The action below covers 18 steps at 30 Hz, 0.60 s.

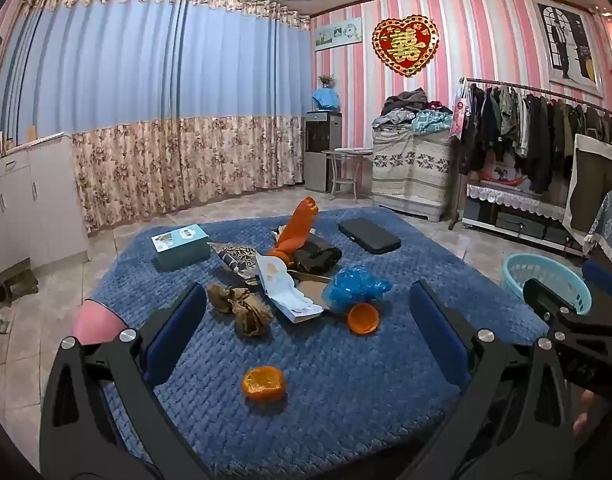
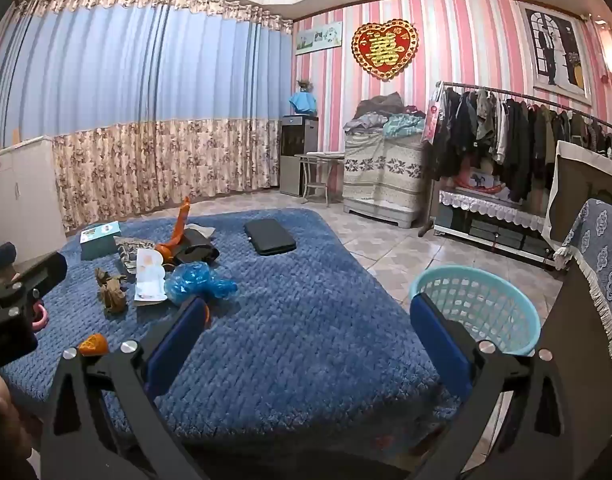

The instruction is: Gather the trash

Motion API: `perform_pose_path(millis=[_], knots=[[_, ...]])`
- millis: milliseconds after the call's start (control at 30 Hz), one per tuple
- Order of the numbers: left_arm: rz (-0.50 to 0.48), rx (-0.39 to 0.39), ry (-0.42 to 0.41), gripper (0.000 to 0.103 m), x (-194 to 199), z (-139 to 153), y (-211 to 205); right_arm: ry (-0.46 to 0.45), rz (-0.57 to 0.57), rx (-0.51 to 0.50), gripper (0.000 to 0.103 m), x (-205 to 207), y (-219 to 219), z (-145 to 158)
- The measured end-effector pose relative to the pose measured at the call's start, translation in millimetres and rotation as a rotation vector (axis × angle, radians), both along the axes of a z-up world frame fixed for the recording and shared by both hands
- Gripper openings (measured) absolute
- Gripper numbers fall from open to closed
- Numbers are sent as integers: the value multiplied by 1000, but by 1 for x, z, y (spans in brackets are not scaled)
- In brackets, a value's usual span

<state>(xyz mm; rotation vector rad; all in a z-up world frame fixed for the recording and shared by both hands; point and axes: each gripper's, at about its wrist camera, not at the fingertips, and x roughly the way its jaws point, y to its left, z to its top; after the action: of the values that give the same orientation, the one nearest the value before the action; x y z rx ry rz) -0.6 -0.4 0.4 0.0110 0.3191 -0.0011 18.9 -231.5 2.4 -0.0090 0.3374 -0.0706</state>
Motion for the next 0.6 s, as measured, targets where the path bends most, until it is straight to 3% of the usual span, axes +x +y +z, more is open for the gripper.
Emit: perform_pose_path(millis=[600], knots=[[-2,4,-5,98,-1,0,-1,5,-7,7,99,0,-3,1]])
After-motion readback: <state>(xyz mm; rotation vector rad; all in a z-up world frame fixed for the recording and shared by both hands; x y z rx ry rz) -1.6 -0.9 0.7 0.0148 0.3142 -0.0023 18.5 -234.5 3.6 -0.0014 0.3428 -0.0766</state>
